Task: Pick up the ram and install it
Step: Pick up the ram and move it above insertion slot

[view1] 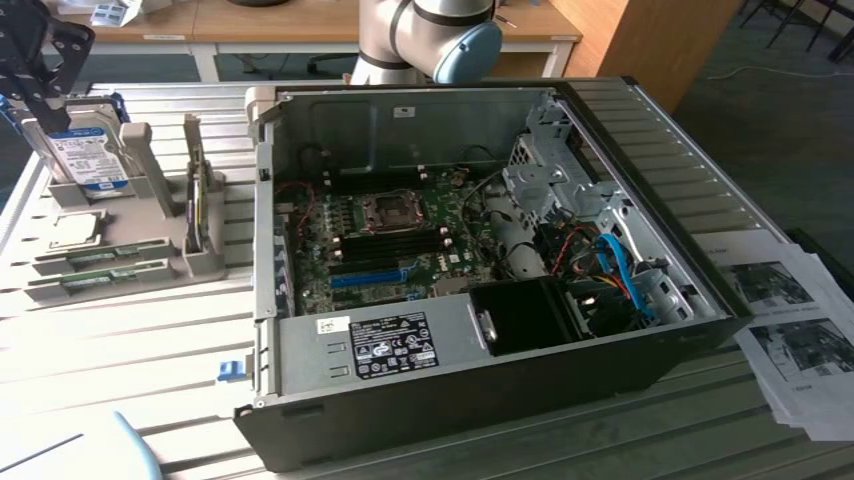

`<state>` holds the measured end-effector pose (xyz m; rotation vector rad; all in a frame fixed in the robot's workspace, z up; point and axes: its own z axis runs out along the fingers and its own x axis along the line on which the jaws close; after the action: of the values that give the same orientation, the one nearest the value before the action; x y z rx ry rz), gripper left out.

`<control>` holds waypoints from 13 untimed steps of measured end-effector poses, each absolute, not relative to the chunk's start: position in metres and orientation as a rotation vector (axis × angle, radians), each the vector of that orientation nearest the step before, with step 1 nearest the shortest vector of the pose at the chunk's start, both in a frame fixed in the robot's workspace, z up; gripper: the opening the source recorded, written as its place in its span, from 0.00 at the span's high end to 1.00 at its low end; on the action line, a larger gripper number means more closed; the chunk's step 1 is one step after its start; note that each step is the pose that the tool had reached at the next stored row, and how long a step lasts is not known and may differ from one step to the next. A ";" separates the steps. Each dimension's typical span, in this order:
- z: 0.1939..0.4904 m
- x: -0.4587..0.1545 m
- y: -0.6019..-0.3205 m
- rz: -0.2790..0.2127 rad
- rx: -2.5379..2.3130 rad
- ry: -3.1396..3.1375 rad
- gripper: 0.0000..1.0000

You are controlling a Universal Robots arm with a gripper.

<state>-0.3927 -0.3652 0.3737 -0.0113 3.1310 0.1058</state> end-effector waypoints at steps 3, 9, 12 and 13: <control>0.374 -0.393 -0.365 0.107 -0.037 3.131 0.91; 0.374 -0.393 -0.365 0.110 -0.081 3.131 0.91; 0.374 -0.393 -0.365 0.110 -0.101 3.131 0.91; 0.374 -0.393 -0.365 0.110 -0.107 3.131 0.91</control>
<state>-0.3927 -0.3652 0.3737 -0.1072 3.1311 0.1095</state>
